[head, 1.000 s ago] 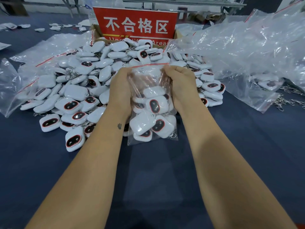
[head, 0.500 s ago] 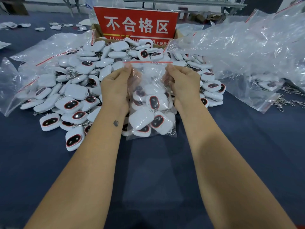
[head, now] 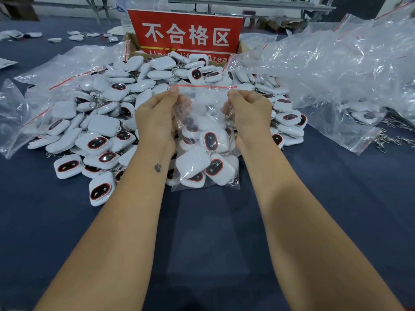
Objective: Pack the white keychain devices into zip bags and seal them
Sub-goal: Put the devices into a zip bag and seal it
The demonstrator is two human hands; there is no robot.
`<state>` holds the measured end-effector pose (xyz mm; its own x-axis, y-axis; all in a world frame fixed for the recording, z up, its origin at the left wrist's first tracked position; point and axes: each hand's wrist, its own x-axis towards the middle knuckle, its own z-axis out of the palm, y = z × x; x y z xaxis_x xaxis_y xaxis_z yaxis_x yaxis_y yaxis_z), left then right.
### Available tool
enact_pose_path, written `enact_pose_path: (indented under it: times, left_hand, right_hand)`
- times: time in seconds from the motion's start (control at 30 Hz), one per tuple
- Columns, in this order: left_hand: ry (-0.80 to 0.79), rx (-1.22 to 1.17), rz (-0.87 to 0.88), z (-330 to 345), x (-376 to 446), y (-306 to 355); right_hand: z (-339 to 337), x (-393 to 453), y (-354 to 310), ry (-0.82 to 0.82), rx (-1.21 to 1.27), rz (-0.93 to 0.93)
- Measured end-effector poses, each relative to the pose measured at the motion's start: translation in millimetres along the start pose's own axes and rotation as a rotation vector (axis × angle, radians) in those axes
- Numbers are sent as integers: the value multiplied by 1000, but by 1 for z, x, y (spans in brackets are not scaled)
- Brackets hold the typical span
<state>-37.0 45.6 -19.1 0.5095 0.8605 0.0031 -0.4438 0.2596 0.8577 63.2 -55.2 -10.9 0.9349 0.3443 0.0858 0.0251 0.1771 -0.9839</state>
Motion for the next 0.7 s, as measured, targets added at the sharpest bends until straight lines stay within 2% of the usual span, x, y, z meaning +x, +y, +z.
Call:
enact_pose_path:
  times: [0.17, 0.33, 0.57, 0.7]
  left_hand:
    - [42, -3, 18, 1, -2, 2]
    - [-5, -38, 45, 0, -3, 3]
    - [-62, -76, 0, 2, -4, 4]
    - [-72, -71, -19, 3, -5, 3]
  right_hand:
    - [0, -2, 0, -31, -40, -35]
    - [-1, 0, -1, -89, 19, -23]
    - [0, 2, 2, -106, -138, -65]
    - [0, 1, 1, -129, -51, -38]
